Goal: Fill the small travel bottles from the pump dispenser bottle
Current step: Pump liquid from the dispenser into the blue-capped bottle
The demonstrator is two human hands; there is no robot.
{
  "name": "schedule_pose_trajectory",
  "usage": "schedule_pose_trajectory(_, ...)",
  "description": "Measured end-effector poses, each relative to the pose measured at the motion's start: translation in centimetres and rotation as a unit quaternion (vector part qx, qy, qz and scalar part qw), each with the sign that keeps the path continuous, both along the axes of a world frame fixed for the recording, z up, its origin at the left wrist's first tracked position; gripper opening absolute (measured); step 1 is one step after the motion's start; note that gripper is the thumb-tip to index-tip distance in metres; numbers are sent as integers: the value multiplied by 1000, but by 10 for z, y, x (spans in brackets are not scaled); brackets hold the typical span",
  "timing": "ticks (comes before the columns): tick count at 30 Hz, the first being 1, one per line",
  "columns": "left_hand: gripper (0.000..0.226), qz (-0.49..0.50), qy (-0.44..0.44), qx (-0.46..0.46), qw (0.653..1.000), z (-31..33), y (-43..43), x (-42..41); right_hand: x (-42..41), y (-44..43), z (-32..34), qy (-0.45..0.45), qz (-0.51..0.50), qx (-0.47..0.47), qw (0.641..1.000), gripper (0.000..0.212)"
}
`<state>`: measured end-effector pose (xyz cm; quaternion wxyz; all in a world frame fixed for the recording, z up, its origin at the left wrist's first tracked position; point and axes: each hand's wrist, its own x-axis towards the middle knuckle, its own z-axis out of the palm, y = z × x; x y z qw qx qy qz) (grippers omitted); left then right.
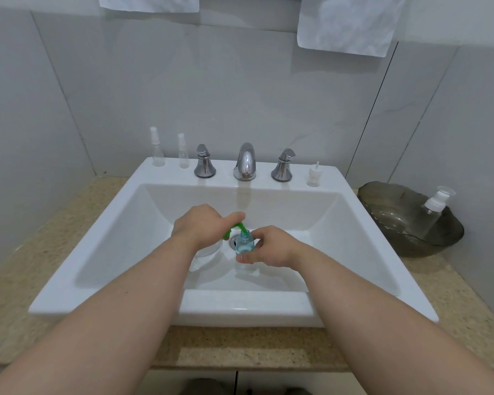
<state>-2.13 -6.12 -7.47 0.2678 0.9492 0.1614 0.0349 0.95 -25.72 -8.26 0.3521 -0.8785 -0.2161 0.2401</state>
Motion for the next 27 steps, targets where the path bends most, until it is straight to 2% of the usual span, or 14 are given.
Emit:
schedule_pose_trajectory(8, 66, 16, -9, -21, 1000, 1, 1, 0, -1, 2, 3, -4, -3, -1, 1000, 39)
schedule_pose_trajectory(17, 64, 11, 2, -12, 1000, -1, 1, 5, -1, 2, 3, -10, 2, -6, 1000, 33)
schedule_pose_trajectory(27, 58, 6, 12, 3, 1000, -2, 1, 6, -2, 1, 2, 4, 1, -5, 1000, 39)
